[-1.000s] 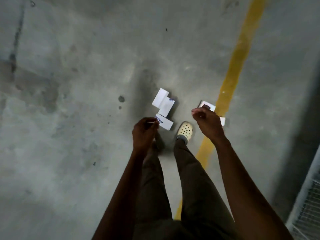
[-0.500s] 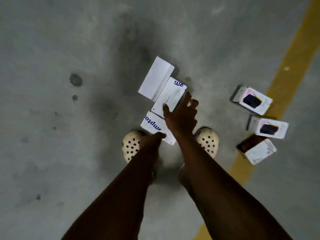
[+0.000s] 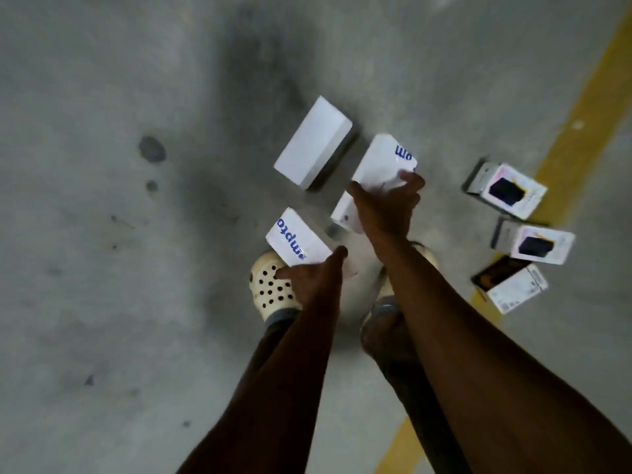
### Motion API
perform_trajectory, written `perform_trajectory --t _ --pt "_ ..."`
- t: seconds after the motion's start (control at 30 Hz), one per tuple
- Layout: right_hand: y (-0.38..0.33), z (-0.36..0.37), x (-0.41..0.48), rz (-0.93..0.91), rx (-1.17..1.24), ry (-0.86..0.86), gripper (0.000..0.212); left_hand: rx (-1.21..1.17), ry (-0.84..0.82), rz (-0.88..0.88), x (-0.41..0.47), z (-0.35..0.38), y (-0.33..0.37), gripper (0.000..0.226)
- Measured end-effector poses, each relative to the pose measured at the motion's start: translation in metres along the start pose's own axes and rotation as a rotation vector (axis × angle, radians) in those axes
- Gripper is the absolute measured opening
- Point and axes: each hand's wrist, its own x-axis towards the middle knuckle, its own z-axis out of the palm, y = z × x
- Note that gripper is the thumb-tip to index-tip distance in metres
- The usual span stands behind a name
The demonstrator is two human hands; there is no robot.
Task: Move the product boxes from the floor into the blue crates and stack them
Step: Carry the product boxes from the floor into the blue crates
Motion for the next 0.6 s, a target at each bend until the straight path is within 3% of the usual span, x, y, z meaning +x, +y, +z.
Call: perform_trajectory --t 0.1,0.23,0.33,0.4,0.47,0.6 --pt "-0.063 -0.087 -0.071 0.006 0.181 -0.012 0.078 -0.147 0.011 0.213 -0.098 -0.077 0.030 0.081" --pt "-0.172 -0.203 -0.185 0.058 0.417 -0.026 0.053 -0.219 -0.148 0.300 -0.234 -0.165 0.079 0.091" --pt "-0.255 -0.296 -0.281 0.037 0.553 -0.005 0.053 -0.299 -0.273 0.546 -0.370 -0.230 0.134 0.054" --pt "-0.298 -0.352 -0.349 -0.034 0.650 0.006 0.059 -0.276 -0.324 0.715 -0.446 -0.265 0.155 0.042" --pt "-0.325 -0.399 -0.410 -0.103 0.763 0.041 0.063 -0.237 -0.373 0.819 -0.510 -0.291 0.165 0.043" --pt "-0.327 -0.472 -0.503 -0.190 1.060 0.134 0.058 -0.246 -0.495 0.945 -0.633 -0.313 0.159 0.074"
